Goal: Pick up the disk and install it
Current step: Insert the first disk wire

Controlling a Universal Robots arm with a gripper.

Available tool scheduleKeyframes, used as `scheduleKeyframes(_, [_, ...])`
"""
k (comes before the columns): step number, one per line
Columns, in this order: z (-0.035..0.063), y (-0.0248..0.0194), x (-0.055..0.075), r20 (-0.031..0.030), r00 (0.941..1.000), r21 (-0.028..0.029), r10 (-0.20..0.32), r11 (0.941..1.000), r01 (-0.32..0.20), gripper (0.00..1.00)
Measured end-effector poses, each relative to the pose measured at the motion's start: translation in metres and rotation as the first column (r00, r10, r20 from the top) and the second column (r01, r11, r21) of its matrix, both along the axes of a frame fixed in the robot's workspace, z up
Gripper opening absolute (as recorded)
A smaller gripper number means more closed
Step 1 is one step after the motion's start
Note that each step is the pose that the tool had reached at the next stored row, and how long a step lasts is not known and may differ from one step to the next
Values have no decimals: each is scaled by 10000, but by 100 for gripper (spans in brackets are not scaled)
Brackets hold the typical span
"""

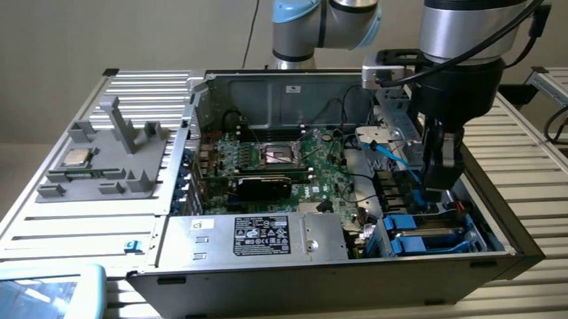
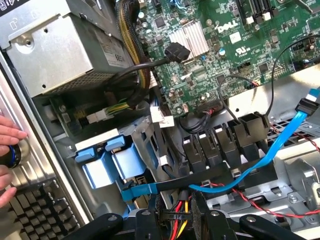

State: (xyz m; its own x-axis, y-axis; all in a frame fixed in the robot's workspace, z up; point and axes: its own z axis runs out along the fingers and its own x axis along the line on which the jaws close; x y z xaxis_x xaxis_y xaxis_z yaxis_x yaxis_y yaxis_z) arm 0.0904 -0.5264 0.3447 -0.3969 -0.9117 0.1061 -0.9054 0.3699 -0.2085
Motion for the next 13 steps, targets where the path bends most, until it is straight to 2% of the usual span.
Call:
scheduleKeyframes(5, [-38, 30, -8, 5, 10000, 0, -27, 10000, 27, 36])
scheduleKeyframes(13, [-43, 34, -9, 4, 10000, -1, -53, 10000, 53, 37])
